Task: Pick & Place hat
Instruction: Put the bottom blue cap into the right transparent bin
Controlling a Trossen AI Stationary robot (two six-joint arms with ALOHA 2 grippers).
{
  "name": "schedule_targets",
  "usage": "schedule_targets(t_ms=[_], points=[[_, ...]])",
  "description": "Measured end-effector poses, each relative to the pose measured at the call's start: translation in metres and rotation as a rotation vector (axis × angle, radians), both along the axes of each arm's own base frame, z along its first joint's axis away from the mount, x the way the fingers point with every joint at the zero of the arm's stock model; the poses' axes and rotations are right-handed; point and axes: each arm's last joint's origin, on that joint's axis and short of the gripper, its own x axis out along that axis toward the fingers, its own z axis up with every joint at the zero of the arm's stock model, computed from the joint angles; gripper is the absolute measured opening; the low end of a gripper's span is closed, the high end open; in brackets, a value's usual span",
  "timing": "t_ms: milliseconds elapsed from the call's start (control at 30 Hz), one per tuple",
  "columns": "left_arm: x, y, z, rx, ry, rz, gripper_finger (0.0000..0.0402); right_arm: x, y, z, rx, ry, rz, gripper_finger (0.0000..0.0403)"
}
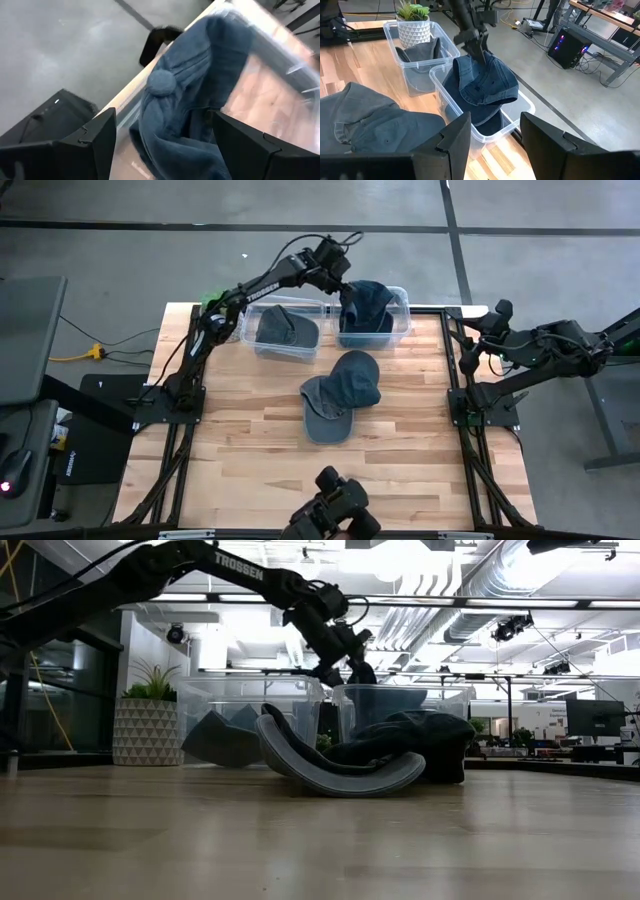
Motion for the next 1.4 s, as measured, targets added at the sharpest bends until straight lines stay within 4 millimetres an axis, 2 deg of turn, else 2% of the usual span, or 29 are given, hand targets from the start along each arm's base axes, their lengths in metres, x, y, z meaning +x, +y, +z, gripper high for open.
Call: schedule_targets(t_ms=[233, 333, 467, 667, 733, 1033, 1267, 1400], points=[[0.003, -0.003, 0.0, 0.007, 0.0, 0.013, 0.0271, 0.0, 0.0, 0.0, 0.0, -0.002, 0.0, 0.0167], [0.003, -0.003, 0.001, -0.002, -0.008, 0.024, 0.0249, 0.0, 0.0, 0.0, 0.0, -0.002, 0.0, 0.0167], [0.002, -0.002, 0.001, -0.005, -0.007, 0.028, 0.0184, 0.0, 0.0, 0.0, -0.001, -0.002, -0.002, 0.0167], [0.002, -0.003, 0.0, -0.012, 0.001, 0.026, 0.0039, 0.0, 0.0, 0.0, -0.002, -0.002, -0.003, 0.0167], [0.002, -0.003, 0.0, -0.019, 0.001, 0.015, 0.0011, 0.0, 0.0, 0.0, -0.002, -0.002, -0.003, 0.0167], [0.001, -0.004, -0.001, -0.04, 0.006, 0.01, 0.0001, 0.0, 0.0, 0.0, -0.001, -0.012, -0.019, 0.0167], [-0.003, -0.008, 0.014, -0.059, -0.037, 0.043, 0.0, 0.0, 0.0, 0.0, 0.002, -0.019, -0.026, 0.0167], [0.001, -0.012, 0.016, -0.067, -0.068, 0.052, 0.0, 0.0, -0.001, 0.0, 0.001, -0.018, -0.026, 0.0167]])
